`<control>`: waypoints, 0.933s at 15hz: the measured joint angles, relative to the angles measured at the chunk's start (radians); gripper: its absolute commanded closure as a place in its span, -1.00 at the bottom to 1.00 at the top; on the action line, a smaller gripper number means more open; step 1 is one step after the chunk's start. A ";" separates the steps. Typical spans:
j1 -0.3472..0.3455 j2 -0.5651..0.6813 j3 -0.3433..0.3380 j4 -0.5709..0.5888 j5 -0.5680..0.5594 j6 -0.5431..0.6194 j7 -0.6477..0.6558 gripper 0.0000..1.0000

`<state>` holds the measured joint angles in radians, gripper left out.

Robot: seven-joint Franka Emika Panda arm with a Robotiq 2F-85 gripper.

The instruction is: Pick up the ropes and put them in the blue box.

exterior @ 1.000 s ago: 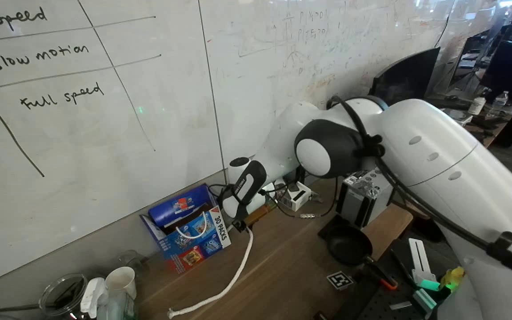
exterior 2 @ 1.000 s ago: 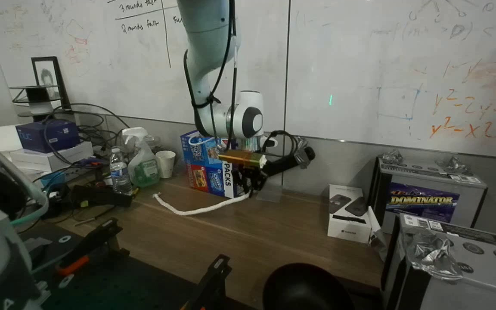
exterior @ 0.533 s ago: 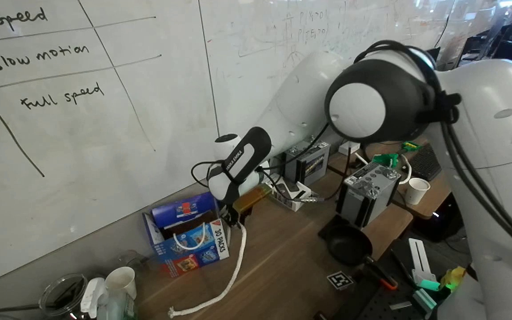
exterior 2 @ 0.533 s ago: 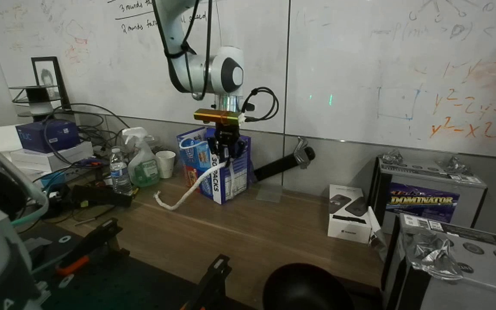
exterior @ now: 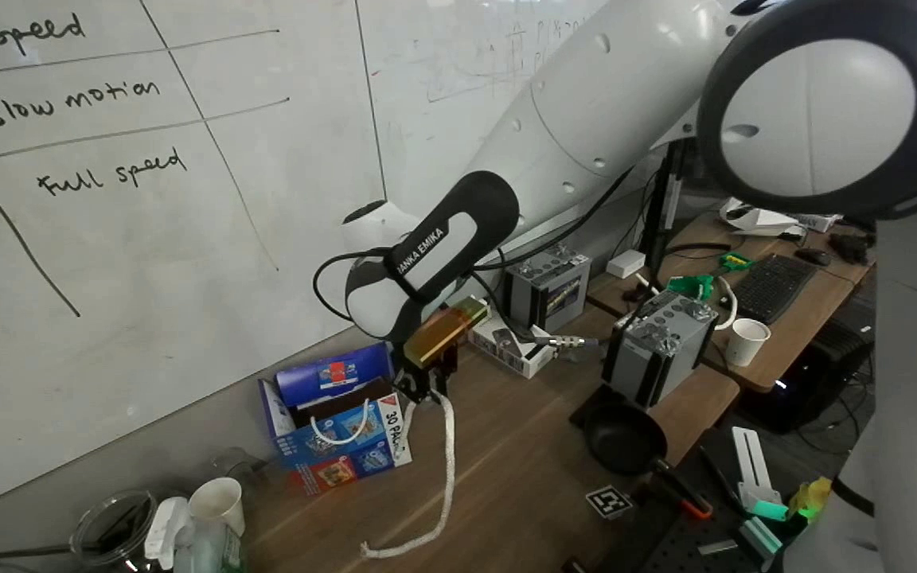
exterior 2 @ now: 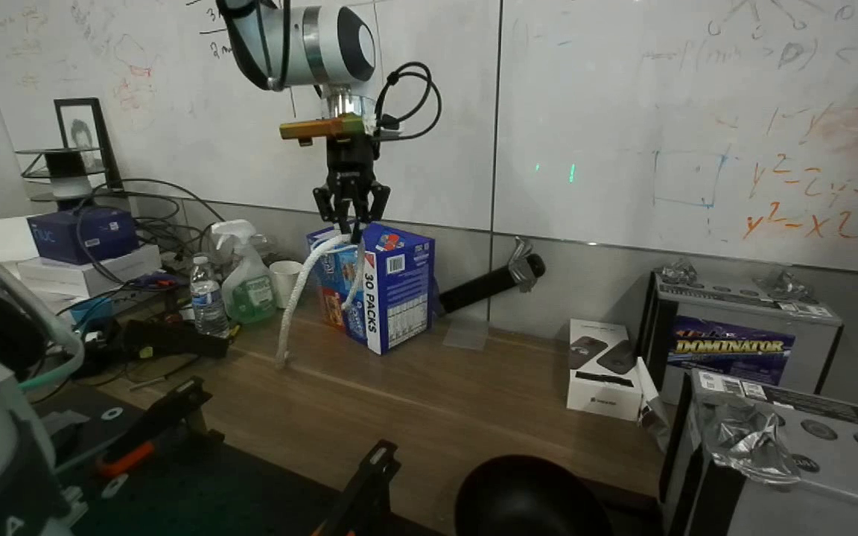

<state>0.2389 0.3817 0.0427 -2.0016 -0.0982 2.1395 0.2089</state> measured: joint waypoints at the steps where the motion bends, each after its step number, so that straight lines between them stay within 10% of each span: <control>1: 0.003 -0.017 0.006 0.000 -0.002 -0.035 0.007 0.88; 14: 0.005 0.070 0.085 0.042 0.009 -0.083 -0.008 0.88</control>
<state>0.2438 0.4512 0.1280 -1.9594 -0.0892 2.0562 0.2010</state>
